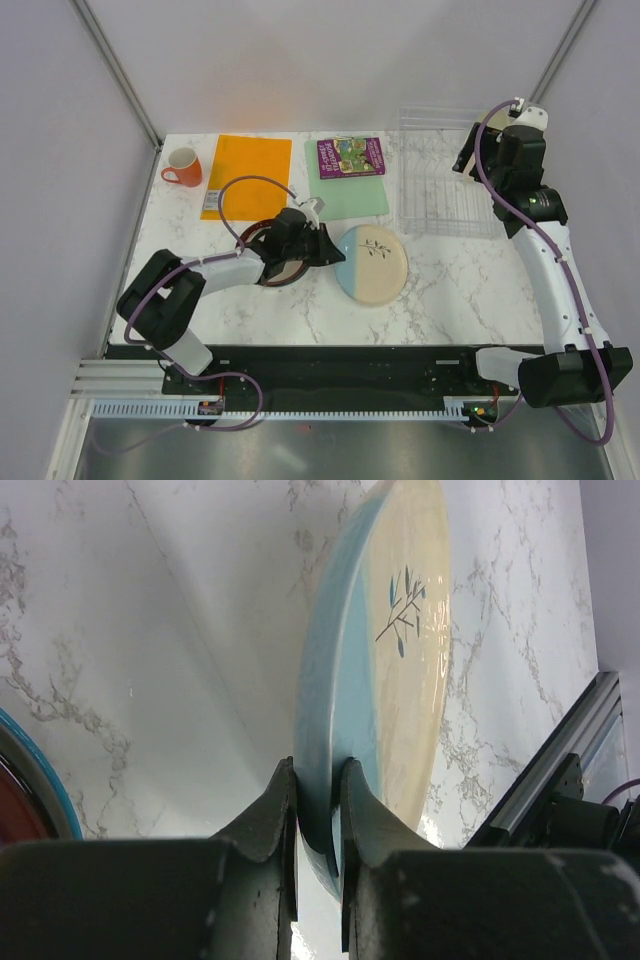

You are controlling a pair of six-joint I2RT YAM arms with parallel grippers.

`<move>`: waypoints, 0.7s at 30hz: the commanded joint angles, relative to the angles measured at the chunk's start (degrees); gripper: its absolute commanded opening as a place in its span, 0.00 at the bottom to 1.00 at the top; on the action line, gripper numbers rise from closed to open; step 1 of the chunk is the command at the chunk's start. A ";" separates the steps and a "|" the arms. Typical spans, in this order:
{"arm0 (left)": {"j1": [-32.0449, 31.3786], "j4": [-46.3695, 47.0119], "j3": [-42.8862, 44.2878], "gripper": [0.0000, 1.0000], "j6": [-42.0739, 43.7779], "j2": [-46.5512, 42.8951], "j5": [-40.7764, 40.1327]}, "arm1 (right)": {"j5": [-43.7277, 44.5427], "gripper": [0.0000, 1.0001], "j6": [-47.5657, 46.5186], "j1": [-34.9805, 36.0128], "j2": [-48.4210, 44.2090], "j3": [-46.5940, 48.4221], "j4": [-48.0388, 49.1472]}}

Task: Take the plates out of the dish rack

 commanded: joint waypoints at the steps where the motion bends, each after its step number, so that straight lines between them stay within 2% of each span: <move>1: 0.01 -7.38 -1.33 0.10 6.92 3.07 -14.66 | -1.10 0.90 0.17 -0.65 -0.14 0.69 0.43; 5: 0.10 -8.27 -2.47 0.02 5.34 2.72 -16.25 | -2.07 0.90 0.60 -0.91 -0.06 0.16 0.52; 7: 0.01 -6.86 -3.87 0.02 4.90 0.53 -16.25 | -2.42 0.90 0.52 -0.91 -0.06 -0.28 0.61; 9: 0.10 -9.83 -3.53 0.02 4.89 -1.15 -20.88 | -2.42 0.90 0.43 -1.00 -0.23 -0.72 0.52; 12: 0.10 -13.27 -1.24 0.02 6.91 -0.18 -23.54 | -2.77 0.90 0.52 -1.09 -0.41 -1.24 0.78; 16: 0.10 -11.79 -3.17 0.02 6.40 -1.76 -23.37 | -3.65 0.89 0.78 -1.18 -0.32 -1.69 0.96; 21: 0.18 -10.55 -4.06 0.02 5.34 -6.41 -23.10 | -4.88 0.81 0.96 -1.18 -0.41 -2.74 1.31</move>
